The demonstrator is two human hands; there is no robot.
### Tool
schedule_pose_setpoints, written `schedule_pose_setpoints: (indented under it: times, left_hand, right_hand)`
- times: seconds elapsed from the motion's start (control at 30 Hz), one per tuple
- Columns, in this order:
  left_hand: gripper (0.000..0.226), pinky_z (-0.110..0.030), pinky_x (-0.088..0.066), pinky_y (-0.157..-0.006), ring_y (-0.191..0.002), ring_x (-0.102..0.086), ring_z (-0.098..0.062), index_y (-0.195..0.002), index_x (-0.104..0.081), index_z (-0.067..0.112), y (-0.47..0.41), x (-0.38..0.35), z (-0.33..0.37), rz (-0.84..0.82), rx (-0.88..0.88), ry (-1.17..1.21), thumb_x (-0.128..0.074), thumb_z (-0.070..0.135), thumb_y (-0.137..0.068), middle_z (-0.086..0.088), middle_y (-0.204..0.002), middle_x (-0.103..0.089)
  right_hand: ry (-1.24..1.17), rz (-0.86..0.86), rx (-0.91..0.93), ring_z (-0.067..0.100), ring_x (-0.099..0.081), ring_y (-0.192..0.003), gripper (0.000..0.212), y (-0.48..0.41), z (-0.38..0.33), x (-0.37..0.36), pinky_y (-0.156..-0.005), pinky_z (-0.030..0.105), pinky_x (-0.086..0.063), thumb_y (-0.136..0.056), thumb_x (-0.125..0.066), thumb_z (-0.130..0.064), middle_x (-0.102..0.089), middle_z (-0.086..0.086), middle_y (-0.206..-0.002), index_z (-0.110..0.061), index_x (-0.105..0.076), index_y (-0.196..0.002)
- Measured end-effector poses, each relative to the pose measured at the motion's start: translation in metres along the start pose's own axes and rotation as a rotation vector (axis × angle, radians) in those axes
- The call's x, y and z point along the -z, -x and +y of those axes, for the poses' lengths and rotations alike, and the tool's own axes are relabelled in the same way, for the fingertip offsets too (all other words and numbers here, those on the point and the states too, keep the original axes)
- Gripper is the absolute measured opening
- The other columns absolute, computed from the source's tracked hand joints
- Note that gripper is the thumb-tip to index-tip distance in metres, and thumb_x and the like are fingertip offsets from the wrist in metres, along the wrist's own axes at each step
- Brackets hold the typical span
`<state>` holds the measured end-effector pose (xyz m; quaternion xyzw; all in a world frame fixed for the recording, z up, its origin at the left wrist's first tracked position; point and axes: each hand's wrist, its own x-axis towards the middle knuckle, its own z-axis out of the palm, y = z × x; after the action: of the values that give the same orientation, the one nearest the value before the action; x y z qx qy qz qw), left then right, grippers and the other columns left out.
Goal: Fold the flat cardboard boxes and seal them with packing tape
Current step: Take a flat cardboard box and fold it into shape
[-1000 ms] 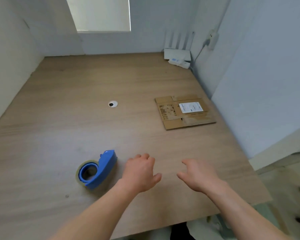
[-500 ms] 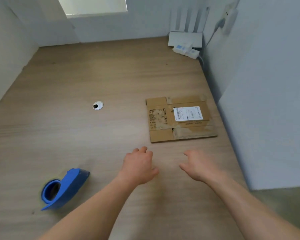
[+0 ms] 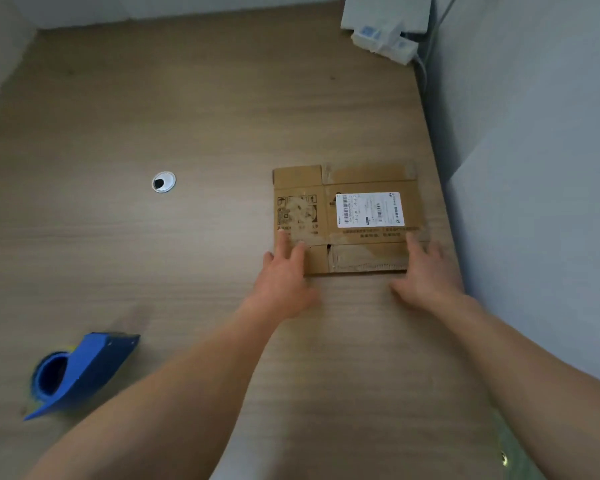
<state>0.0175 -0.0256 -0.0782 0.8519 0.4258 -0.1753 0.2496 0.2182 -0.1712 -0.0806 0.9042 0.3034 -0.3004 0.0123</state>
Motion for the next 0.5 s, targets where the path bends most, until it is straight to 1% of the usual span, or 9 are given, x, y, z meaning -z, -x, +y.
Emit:
schedule_pose_setpoints:
  times: [0.1, 0.2, 0.27, 0.33, 0.4, 0.5]
  left_hand:
    - [0.096, -0.048, -0.028, -0.118, -0.148, -0.011, -0.037, -0.155, -0.013, 0.030, -0.002, -0.007, 0.002, 0.028, 0.032, 0.052, -0.075, 0.031, -0.081, 0.003, -0.165, 0.009]
    - [0.097, -0.044, -0.034, -0.113, -0.142, -0.022, -0.034, -0.153, -0.019, 0.030, 0.009, -0.008, 0.002, 0.110, 0.063, 0.086, -0.080, 0.030, -0.078, 0.000, -0.162, -0.002]
    - [0.095, -0.044, -0.039, -0.108, -0.137, -0.028, -0.032, -0.150, -0.023, 0.032, 0.020, -0.006, -0.004, 0.150, 0.086, 0.064, -0.082, 0.037, -0.075, -0.001, -0.158, -0.010]
    - [0.091, -0.043, -0.044, -0.102, -0.131, -0.034, -0.028, -0.145, -0.030, 0.033, 0.032, -0.002, -0.013, 0.198, 0.110, 0.041, -0.081, 0.048, -0.072, -0.001, -0.152, -0.019]
    - [0.089, -0.041, -0.047, -0.097, -0.124, -0.039, -0.025, -0.140, -0.035, 0.032, 0.045, 0.003, -0.024, 0.241, 0.122, 0.069, -0.081, 0.057, -0.068, 0.001, -0.143, -0.028]
    - [0.091, -0.039, -0.047, -0.096, -0.121, -0.040, -0.021, -0.143, -0.036, 0.031, 0.066, 0.010, -0.039, 0.256, 0.116, 0.125, -0.079, 0.062, -0.069, 0.002, -0.138, -0.034]
  right_hand:
    - [-0.035, 0.073, -0.018, 0.034, -0.031, -0.141, 0.097, 0.003, -0.001, -0.008, -0.110, 0.044, -0.039, -0.079, -0.071, -0.039, -0.027, 0.015, -0.153, -0.035, -0.009, -0.154]
    - [-0.106, 0.155, -0.025, 0.034, -0.043, -0.126, 0.099, 0.013, -0.001, -0.014, -0.099, 0.040, -0.046, -0.074, -0.077, -0.043, -0.037, 0.016, -0.139, -0.036, -0.016, -0.151]
    - [-0.139, 0.165, -0.004, 0.031, -0.046, -0.118, 0.103, 0.024, 0.002, -0.017, -0.093, 0.037, -0.046, -0.069, -0.081, -0.048, -0.039, 0.013, -0.132, -0.035, -0.020, -0.150]
    - [-0.177, 0.153, 0.038, 0.028, -0.047, -0.116, 0.105, 0.035, 0.004, -0.019, -0.092, 0.034, -0.044, -0.067, -0.084, -0.053, -0.038, 0.010, -0.129, -0.034, -0.023, -0.151]
    - [-0.224, 0.146, 0.083, 0.025, -0.047, -0.118, 0.105, 0.050, 0.004, -0.019, -0.094, 0.031, -0.042, -0.069, -0.084, -0.054, -0.038, 0.008, -0.131, -0.031, -0.026, -0.153]
    - [-0.296, 0.164, 0.130, 0.018, -0.044, -0.116, 0.100, 0.075, -0.001, -0.016, -0.097, 0.029, -0.039, -0.072, -0.084, -0.050, -0.036, 0.004, -0.130, -0.026, -0.031, -0.154]
